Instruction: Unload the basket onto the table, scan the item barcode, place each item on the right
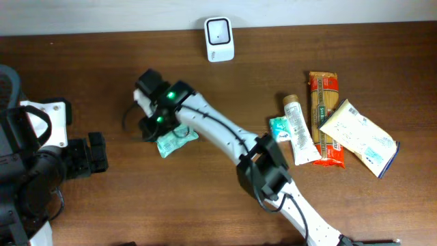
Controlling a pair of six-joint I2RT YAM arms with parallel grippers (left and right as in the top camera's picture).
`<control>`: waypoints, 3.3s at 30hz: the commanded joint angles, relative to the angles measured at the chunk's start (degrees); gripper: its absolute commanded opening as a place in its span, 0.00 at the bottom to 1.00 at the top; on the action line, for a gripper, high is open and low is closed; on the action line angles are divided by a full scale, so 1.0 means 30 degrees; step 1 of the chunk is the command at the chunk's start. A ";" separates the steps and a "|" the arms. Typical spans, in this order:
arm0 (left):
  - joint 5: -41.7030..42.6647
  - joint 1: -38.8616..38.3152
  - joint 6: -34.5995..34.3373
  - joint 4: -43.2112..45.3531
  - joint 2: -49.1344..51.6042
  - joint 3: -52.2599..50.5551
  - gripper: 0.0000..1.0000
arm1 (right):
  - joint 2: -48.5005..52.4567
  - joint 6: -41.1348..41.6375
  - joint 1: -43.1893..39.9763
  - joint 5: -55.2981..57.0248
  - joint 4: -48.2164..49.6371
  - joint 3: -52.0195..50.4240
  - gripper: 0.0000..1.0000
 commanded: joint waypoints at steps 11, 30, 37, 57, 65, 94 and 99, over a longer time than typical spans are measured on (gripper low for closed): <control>-0.0138 0.0066 0.0313 -0.0015 -0.0058 0.0117 0.99 | 0.0029 -0.0262 -0.1435 0.1814 -0.7439 -0.1246 0.59; -0.0131 0.0066 0.0313 -0.0022 -0.0058 0.0117 0.99 | -0.1217 0.0794 -0.1049 0.5515 0.0590 -0.3089 0.04; -0.0138 0.0066 0.0313 -0.0015 -0.0058 0.0117 0.99 | -0.1377 -0.0831 -0.1610 0.6288 0.1275 -0.3636 0.42; -0.0138 0.0066 0.0313 -0.0015 -0.0051 0.0117 0.99 | -0.1253 -0.1581 -0.1224 0.3854 -0.3920 -0.4466 0.05; -0.0138 0.0066 0.0313 -0.0022 -0.0029 0.0117 0.99 | -0.1392 -0.6462 -0.3308 -0.1268 -0.9734 0.2550 0.41; -0.0138 0.0066 0.0313 -0.0022 -0.0022 0.0117 0.99 | -0.0801 -0.6339 -0.4867 -0.6149 0.1392 -0.7453 0.54; -0.0138 0.0066 0.0313 -0.0022 -0.0022 0.0117 0.99 | -0.0233 -0.6054 -0.4867 -0.6215 0.1392 -0.7468 0.28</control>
